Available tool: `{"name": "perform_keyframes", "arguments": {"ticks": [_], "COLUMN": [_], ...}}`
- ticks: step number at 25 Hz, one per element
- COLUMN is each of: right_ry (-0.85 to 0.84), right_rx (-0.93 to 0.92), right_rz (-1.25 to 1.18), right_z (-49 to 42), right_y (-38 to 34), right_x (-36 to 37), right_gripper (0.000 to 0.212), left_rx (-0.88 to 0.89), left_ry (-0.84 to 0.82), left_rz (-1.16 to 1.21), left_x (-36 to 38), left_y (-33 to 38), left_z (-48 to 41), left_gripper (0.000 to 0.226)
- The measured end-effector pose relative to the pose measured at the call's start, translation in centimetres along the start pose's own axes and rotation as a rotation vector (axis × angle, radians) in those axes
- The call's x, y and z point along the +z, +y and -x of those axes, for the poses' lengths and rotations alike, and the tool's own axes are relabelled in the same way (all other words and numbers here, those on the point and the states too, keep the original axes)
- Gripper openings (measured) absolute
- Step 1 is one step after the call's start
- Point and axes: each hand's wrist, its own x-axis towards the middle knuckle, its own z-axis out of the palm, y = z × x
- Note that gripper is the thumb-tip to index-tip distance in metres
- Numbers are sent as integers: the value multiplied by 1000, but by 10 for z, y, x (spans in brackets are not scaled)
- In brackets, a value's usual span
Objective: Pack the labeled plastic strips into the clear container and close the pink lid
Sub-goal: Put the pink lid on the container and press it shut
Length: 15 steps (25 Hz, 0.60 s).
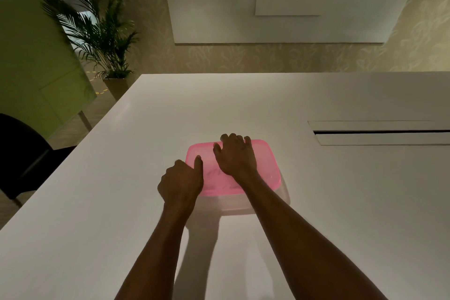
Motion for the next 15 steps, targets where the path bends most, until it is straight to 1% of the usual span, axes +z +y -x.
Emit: {"name": "perform_keyframes", "arguments": {"ticks": [2,3,5,7,9,12,13,15], "right_ry": [-10,-17,-13,-3,-60,-208,-218,-167], "right_rx": [-7,14,130,350,531,616,636,677], "right_rz": [-94,-133,-116,-139,-205,-264,-289,-319], "right_z": [-2,-4,-9,-5,12,47,54,61], "right_y": [6,13,33,61,86,97,95,91], "right_x": [-8,-14,-29,-44,-49,-39,-34,-25], "right_gripper": [48,46,45,49,61,79,82,84], "left_rx": [126,183,223,189,129,63,40,0], "left_ry": [26,0,-72,-107,-129,-150,-149,-142], "left_rz": [-110,-119,-92,-72,-49,-2,16,40], "left_x": [-4,-4,-7,-9,-9,2,4,6], "left_y": [10,16,27,30,24,8,5,1], "left_z": [-2,-4,-13,-24,-32,-27,-23,-16], "left_gripper": [60,60,52,47,54,66,69,72]}}
